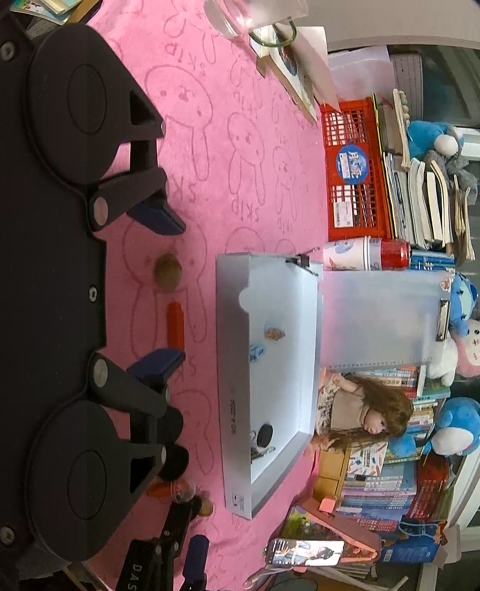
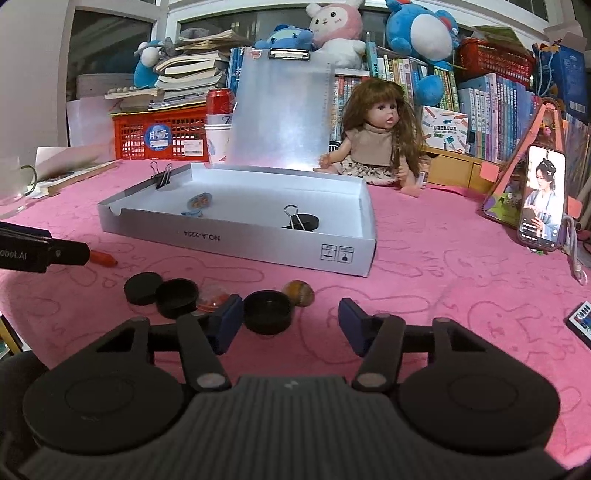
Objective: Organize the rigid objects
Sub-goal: 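Grasp another black round lid with the right tool while the left approaches the brown nut, then lift the black lid toward the box with the right tool while the left grasps the brown nut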
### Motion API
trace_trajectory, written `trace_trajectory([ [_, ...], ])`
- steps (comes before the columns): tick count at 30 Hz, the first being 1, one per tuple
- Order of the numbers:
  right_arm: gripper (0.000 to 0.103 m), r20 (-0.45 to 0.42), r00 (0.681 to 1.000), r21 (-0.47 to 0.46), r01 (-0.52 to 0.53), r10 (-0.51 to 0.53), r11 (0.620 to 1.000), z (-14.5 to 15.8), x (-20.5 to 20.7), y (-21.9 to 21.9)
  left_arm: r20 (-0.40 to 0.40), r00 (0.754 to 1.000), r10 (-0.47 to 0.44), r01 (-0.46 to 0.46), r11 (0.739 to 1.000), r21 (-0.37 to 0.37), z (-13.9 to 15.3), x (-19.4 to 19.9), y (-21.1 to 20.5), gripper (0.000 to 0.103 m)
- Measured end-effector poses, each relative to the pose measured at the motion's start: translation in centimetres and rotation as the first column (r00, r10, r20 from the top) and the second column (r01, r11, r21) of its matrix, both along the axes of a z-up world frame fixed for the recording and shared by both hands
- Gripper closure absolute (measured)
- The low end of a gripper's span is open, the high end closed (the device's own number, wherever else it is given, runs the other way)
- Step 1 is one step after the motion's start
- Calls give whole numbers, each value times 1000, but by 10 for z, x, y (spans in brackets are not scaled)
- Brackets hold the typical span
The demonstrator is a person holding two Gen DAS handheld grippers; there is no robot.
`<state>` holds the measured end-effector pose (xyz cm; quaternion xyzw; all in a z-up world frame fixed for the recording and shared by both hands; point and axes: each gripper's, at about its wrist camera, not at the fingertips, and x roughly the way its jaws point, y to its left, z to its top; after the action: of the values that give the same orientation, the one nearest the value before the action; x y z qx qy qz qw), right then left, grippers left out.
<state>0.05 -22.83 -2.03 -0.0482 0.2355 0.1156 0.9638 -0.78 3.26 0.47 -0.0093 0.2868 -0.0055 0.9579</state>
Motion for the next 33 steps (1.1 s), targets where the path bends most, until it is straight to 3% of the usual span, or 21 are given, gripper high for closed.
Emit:
trace_trajectory([
  [11, 53, -7, 1000, 20, -7, 7, 1000, 1, 0, 4, -12, 999, 30, -31, 1000, -4, -6, 6, 11, 55],
  [25, 63, -26, 999, 37, -18, 19, 999, -5, 5, 12, -22, 999, 41, -41, 999, 11, -15, 14, 5, 56],
  [28, 66, -32, 999, 48, -10, 11, 999, -4, 6, 10, -16, 999, 39, -39, 999, 21, -15, 15, 4, 62],
  [31, 66, -33, 999, 56, -8, 10, 998, -3, 6, 8, -11, 999, 32, -32, 999, 27, -16, 15, 3, 80],
  [33, 66, -32, 999, 60, -8, 10, 998, -3, 5, 8, -13, 999, 34, -34, 999, 23, -15, 14, 3, 81],
])
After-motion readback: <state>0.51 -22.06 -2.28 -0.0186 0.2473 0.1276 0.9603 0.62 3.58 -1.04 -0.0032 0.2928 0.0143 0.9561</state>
